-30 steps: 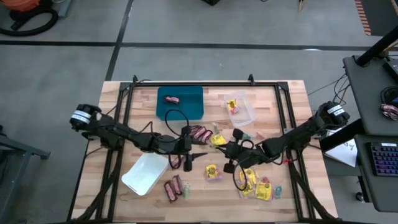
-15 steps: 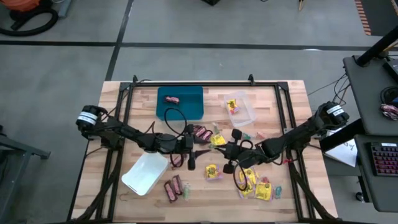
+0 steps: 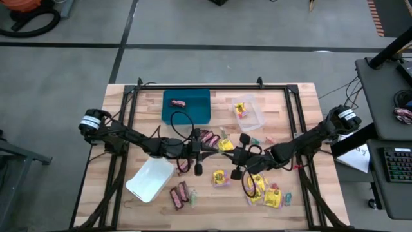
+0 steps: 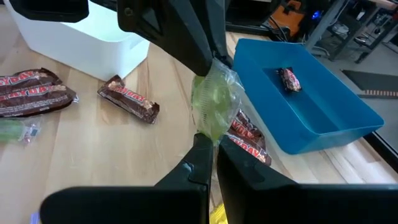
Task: Sort candy
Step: Put the green gummy into the white bin
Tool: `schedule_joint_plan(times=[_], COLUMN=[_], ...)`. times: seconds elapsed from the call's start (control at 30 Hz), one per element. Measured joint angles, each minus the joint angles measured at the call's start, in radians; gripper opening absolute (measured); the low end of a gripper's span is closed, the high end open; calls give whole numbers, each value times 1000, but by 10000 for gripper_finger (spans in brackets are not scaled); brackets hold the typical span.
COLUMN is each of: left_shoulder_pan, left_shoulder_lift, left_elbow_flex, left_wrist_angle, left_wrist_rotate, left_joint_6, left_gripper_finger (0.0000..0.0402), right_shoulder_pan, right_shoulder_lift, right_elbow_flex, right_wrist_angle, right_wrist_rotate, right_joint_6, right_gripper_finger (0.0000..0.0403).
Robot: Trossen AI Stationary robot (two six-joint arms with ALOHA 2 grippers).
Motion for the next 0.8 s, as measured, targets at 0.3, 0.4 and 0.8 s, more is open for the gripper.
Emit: schedule_joint_plan(times=[0.3,0.4,0.8], left_shoulder_pan=[0,0,-2], left_shoulder_lift=[-50,-94,-225], left_elbow_flex=[0,0,0], left_wrist_angle=[-68,-125,-386], left_wrist_rotate=[0,0,0], left_joint_6=[1,1,-18], left_gripper_finger=[0,0,0], right_shoulder_pan=[0,0,0], right_shoulder_lift=[-10,-17,-28], right_elbow_flex=[1,12,81], right_wrist_angle=[6,7,-23], right_wrist_rotate=[-2,-3,-15], right_joint_6=[9,13,53], right_gripper_finger=[13,25,180])
